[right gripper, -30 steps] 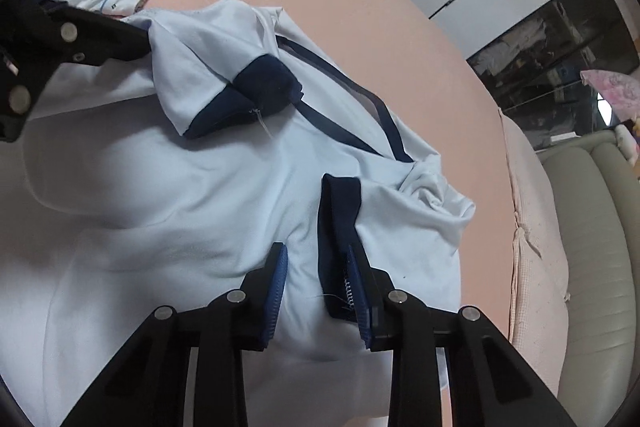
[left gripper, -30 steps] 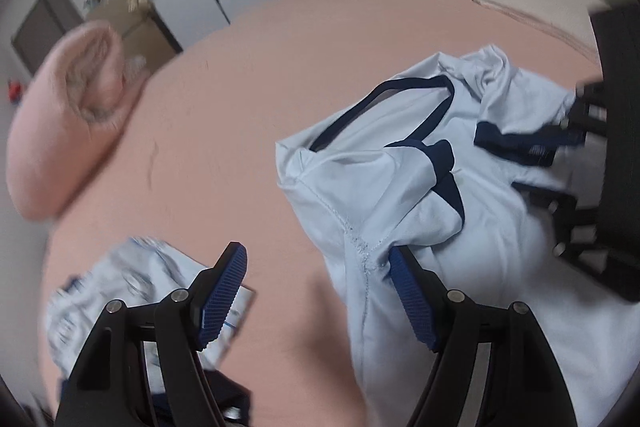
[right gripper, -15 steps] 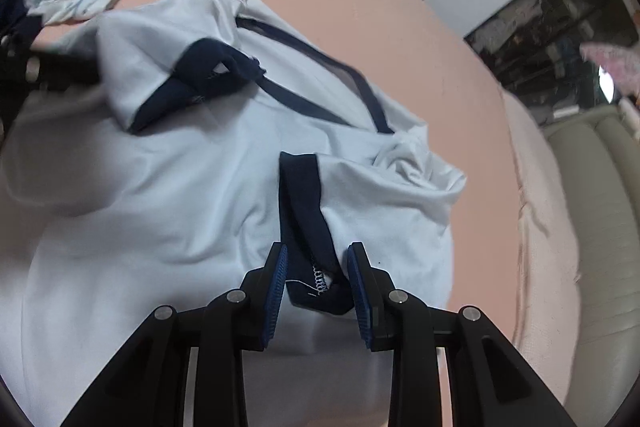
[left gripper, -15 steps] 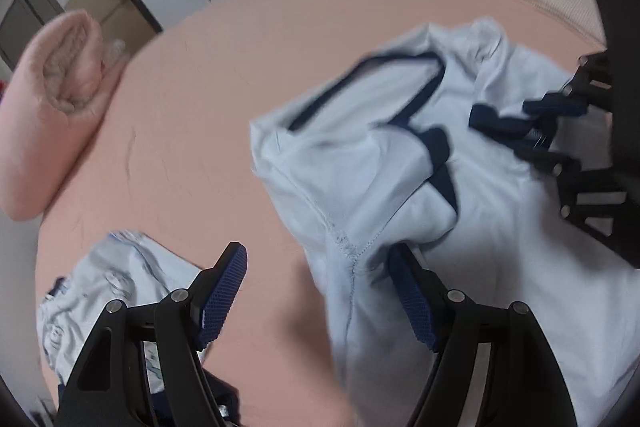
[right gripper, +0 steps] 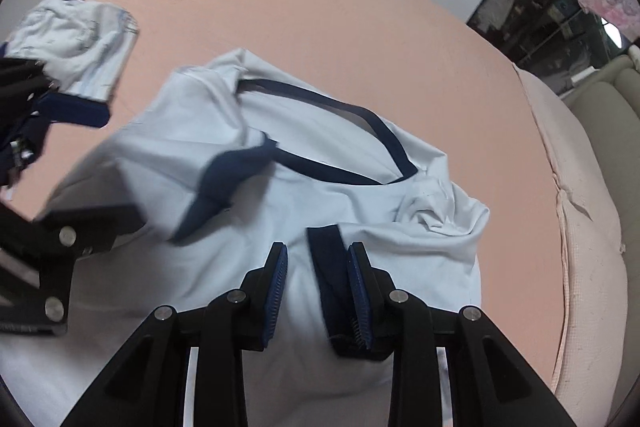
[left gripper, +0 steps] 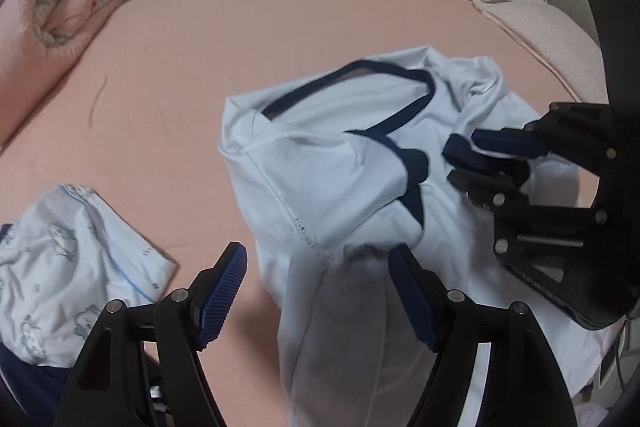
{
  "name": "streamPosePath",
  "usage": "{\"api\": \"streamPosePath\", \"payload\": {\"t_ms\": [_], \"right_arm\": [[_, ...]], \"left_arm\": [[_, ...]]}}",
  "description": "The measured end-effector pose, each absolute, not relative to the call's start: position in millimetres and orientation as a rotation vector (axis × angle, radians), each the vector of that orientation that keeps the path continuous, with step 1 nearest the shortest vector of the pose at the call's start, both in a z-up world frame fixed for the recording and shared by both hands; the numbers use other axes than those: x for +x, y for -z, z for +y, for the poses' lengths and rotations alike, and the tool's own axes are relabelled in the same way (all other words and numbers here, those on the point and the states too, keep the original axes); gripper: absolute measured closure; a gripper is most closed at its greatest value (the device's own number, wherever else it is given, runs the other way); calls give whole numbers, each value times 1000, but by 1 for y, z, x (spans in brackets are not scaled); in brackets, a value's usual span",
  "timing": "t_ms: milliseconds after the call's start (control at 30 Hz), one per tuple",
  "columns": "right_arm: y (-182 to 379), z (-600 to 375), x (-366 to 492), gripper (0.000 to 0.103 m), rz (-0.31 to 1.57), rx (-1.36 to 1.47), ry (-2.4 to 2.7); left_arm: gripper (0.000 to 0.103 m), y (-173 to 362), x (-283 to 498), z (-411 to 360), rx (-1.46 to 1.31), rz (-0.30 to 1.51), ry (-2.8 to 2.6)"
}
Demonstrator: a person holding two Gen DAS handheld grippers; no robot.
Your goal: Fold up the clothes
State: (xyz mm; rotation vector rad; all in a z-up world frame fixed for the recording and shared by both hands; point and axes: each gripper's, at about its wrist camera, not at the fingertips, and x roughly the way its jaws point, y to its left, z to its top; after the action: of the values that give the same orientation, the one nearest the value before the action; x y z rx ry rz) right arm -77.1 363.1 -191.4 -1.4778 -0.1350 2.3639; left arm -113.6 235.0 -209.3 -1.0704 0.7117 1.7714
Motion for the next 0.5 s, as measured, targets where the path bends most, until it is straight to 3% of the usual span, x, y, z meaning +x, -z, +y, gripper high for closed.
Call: {"api": "streamPosePath", "payload": {"t_ms": [67, 167, 200, 500], "right_arm": [[185, 360, -72, 66, -118, -1485, -2381], [172, 359, -61, 41, -77, -1454, -2413], [165, 360, -56, 38, -55, -1430, -2434], [137, 421, -50, 38, 302, -1401, -2495]], "left_arm": [[31, 200, -113, 229, -1071, 690, -1741], [31, 185, -117, 223, -1053, 678, -1723], [31, 181, -123, 223, -1046, 671, -1720], [30, 168, -192, 222, -1165, 539, -1813]]}}
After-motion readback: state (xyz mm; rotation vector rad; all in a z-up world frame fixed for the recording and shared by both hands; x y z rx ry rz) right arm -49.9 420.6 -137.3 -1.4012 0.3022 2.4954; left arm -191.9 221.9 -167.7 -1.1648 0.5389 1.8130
